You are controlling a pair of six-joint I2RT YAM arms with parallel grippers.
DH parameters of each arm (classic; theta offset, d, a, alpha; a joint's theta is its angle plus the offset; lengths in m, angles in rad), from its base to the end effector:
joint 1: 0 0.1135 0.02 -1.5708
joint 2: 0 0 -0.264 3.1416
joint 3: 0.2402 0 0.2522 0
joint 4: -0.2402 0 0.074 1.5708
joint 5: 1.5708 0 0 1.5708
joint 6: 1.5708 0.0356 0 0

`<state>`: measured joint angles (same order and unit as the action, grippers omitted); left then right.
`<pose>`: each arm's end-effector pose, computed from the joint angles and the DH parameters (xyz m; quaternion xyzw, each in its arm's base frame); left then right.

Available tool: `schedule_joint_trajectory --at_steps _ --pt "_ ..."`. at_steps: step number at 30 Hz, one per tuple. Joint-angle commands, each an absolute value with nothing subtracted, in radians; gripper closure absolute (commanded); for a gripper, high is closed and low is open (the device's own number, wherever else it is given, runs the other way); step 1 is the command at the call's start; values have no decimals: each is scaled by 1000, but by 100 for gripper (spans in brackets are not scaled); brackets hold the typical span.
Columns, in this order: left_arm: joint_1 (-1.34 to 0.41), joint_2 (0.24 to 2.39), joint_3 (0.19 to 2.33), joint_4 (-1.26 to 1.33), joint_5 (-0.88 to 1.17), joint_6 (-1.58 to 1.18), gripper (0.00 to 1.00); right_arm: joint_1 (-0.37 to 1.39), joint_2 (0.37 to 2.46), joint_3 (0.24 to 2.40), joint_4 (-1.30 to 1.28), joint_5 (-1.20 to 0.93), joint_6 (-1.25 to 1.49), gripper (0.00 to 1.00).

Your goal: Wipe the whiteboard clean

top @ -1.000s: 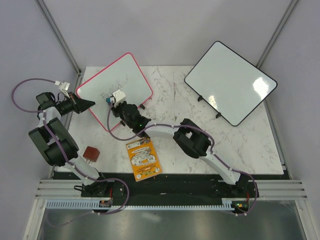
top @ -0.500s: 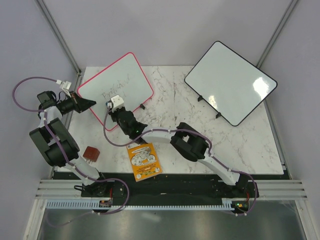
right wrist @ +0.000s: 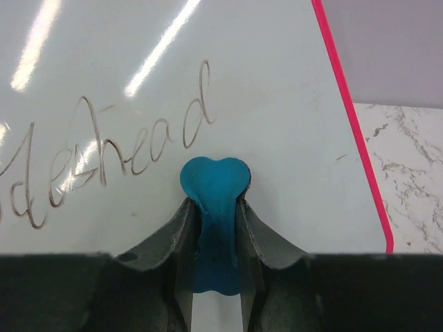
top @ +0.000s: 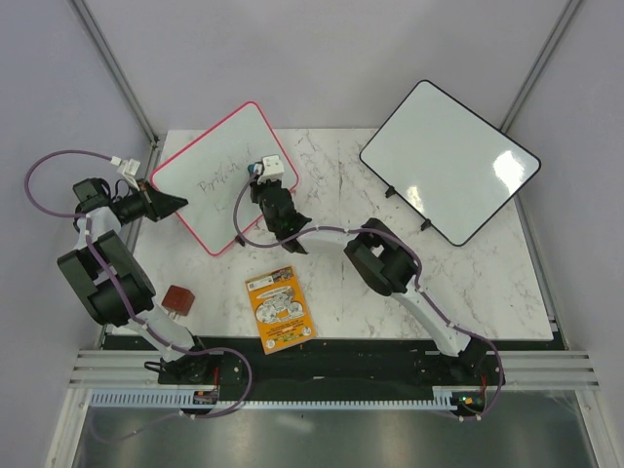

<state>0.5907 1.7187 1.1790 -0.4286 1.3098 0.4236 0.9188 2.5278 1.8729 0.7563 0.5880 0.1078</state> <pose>0.3074 0.1647 0.2317 0.1169 0.7698 -0.3941 0.4882 0.3614 0.4409 0.1744 -0.0555 0.6744 0.1795 0.7141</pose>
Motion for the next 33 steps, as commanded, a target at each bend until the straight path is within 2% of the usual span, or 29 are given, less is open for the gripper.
schedule_joint_trajectory --at_steps 1,9,17,21,26,33 --pt "555 1694 1163 -537 1209 595 98 914 2554 1921 765 421 111 100" --pt "555 1700 1167 -549 1241 597 98 1019 2554 1885 770 227 71 100" --pt "557 1692 1184 -548 1244 580 98 1069 2517 1786 772 160 146 100" --pt "555 1690 1184 -548 1258 577 98 1074 2528 1807 765 276 124 100" --pt "554 1690 1183 -555 1255 586 98 1046 2546 1836 807 572 95 100" --pt "554 1680 1193 -587 1243 617 98 944 2528 1821 824 598 175 100"
